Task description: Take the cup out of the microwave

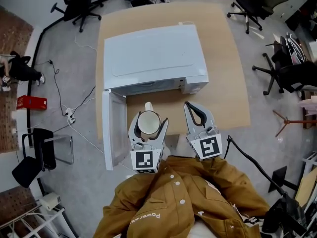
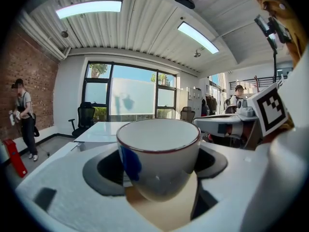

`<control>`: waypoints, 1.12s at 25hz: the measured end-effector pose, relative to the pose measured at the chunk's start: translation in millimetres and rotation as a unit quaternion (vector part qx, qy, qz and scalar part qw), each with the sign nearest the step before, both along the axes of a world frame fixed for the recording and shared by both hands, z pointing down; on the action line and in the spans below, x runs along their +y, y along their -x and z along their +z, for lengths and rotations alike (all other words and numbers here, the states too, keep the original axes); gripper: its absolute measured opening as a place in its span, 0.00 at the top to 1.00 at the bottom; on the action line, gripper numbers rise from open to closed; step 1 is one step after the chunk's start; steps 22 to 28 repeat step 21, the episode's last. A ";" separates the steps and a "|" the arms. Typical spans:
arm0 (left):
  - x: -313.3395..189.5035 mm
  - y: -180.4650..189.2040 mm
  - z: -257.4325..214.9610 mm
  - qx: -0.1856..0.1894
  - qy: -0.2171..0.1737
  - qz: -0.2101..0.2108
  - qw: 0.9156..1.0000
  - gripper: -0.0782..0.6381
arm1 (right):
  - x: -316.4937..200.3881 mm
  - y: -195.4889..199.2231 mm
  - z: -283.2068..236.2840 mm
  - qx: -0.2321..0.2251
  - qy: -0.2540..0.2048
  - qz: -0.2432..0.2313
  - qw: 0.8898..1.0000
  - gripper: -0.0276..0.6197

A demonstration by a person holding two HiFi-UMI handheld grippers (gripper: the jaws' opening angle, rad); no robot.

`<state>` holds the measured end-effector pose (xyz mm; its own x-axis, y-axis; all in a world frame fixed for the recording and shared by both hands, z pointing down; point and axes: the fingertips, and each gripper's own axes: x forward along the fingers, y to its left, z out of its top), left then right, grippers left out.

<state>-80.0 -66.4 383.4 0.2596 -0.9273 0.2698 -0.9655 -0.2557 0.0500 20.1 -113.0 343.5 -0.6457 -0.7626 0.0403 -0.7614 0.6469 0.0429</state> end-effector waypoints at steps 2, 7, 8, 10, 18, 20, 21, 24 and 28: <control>1.6 -0.9 -2.3 0.006 -0.001 0.000 1.000 0.34 | 2.8 -0.6 -0.2 -0.003 0.004 0.003 1.000 0.95; 3.0 0.9 -6.8 0.005 -0.006 0.006 1.000 0.34 | 6.7 -1.5 -1.6 0.001 0.003 0.005 1.000 0.95; 3.2 1.6 -7.3 0.006 -0.006 0.006 1.000 0.34 | 6.9 -1.7 -1.9 0.001 0.003 0.006 1.000 0.95; 4.4 2.5 -8.1 0.007 -0.007 0.007 1.000 0.34 | 7.6 -1.9 -2.9 0.001 0.001 0.008 1.000 0.95; 7.1 -0.5 -8.6 0.008 -0.007 0.019 1.000 0.34 | 7.4 -0.7 -5.0 0.004 -0.003 0.013 1.000 0.95; 7.2 -0.3 -8.4 0.008 -0.008 0.021 1.000 0.34 | 6.8 0.3 -5.4 0.005 -0.004 0.013 1.000 0.95; 7.1 -0.2 -8.3 0.008 -0.008 0.022 1.000 0.34 | 6.4 0.7 -5.7 0.005 -0.004 0.014 1.000 0.95; 7.1 -0.2 -8.3 0.008 -0.008 0.022 1.000 0.34 | 6.4 0.7 -5.7 0.005 -0.004 0.014 1.000 0.95; 7.1 -0.2 -8.3 0.008 -0.008 0.022 1.000 0.34 | 6.4 0.7 -5.7 0.005 -0.004 0.014 1.000 0.95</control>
